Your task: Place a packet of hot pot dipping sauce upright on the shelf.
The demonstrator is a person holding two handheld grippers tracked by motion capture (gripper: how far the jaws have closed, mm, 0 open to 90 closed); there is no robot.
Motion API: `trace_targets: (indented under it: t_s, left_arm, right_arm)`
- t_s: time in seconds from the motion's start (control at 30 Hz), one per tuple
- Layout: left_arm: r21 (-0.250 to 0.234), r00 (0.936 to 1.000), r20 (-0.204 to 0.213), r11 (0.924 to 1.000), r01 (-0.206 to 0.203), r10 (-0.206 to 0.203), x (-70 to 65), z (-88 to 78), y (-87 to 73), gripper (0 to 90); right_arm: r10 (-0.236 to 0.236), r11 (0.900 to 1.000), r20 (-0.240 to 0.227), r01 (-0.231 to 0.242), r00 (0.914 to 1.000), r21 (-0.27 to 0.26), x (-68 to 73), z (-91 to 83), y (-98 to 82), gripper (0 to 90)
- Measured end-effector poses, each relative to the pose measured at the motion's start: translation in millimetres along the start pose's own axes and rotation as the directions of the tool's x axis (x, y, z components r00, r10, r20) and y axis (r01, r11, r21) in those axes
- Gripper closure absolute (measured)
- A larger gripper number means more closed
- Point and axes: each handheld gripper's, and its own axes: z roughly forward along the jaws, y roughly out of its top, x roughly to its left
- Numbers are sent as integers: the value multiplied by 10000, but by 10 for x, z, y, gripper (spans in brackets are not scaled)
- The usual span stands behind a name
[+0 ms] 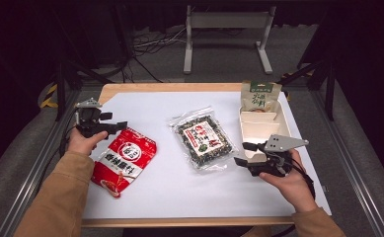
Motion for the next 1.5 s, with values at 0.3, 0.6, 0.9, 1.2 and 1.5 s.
trace_targets:
  t_s: [0.3,0.6,0.9,1.2,1.5]
  left_arm:
    - [409,9997,-129,9990,193,-188,131,192,-43,224]
    - [981,9994,127,9947,319,-333,218,359,-108,198]
    - [1649,9989,426,9862,145,-219,232,510,-161,172]
    - [1682,9989,416,9854,-273,206,236,599,-208,174]
    - [1717,9958,873,9843,-413,266,231,645,-238,233]
  right_arm:
    - [42,10000,56,-42,10000,41,26,-29,-10,381]
    - [91,9999,179,-92,9998,57,30,-65,-46,372]
    - [110,9999,219,-112,9997,77,40,-71,-74,361]
    - [137,9999,272,-139,9995,61,27,-95,-100,354]
    - [64,9999,244,-66,9997,100,39,-69,-127,344]
